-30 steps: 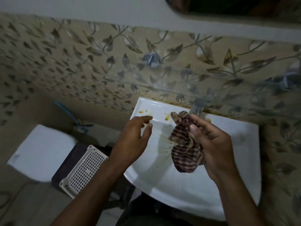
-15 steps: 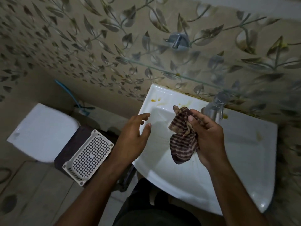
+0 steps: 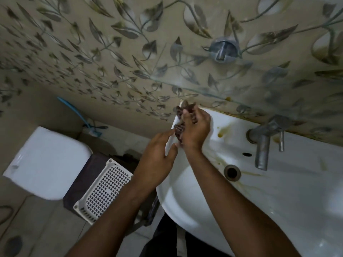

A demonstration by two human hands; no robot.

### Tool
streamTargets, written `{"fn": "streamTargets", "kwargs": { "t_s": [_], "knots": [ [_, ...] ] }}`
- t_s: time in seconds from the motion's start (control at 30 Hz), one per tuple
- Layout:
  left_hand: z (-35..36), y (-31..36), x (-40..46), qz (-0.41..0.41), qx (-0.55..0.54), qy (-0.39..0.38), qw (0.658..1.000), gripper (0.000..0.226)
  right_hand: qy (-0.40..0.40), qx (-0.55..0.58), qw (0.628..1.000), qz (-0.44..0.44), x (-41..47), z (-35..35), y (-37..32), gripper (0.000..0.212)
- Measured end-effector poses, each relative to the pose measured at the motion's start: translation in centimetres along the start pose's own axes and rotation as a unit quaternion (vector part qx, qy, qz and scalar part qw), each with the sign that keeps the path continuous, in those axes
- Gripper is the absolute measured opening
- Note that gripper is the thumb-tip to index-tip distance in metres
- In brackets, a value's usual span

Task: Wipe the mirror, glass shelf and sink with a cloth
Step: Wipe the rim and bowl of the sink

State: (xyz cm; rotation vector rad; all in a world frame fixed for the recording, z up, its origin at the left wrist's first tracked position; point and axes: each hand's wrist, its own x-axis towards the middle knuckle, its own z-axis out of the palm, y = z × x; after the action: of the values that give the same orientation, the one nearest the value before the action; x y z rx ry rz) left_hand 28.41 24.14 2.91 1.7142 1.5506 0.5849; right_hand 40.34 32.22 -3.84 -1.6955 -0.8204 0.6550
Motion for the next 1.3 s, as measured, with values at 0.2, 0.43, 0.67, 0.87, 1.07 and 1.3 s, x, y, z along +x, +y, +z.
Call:
{"fn": "streamTargets", "kwargs": {
  "t_s": [0.2, 0.43, 0.67, 0.87, 1.07, 1.3],
  "knots": [
    [0.8, -1.7, 3.7, 0.044, 0.040, -0.009, 0.998, 0.047, -0.141, -0.129, 0.966, -0.174, -1.3, 1.2, 4.1, 0.048],
    [1.7, -2.7, 4.5, 0.058, 0.020, -0.007, 0.998, 0.048, -0.150, -0.342, 0.877, -0.303, 0.7, 0.9, 5.2, 0.058],
    [2.3, -3.2, 4.5, 0.016, 0.016, -0.053, 0.998, 0.055, -0.005, -0.494, 0.842, -0.216, 2.5, -5.8, 6.7, 0.056],
    [3.0, -2.7, 4.7, 0.032, 0.017, -0.065, 0.997, 0.056, 0.074, -0.474, 0.869, -0.123, 2.2, -3.0, 4.9, 0.044],
    [3.6, -2.2, 5.0, 0.048, 0.017, -0.081, 0.995, 0.057, -0.055, -0.453, 0.857, -0.239, 2.5, -3.7, 5.9, 0.062],
    [4.6, -1.9, 5.8, 0.069, 0.042, -0.107, 0.991, 0.061, 0.080, -0.607, 0.789, -0.042, 3.9, -8.4, 5.9, 0.052]
  ]
}}
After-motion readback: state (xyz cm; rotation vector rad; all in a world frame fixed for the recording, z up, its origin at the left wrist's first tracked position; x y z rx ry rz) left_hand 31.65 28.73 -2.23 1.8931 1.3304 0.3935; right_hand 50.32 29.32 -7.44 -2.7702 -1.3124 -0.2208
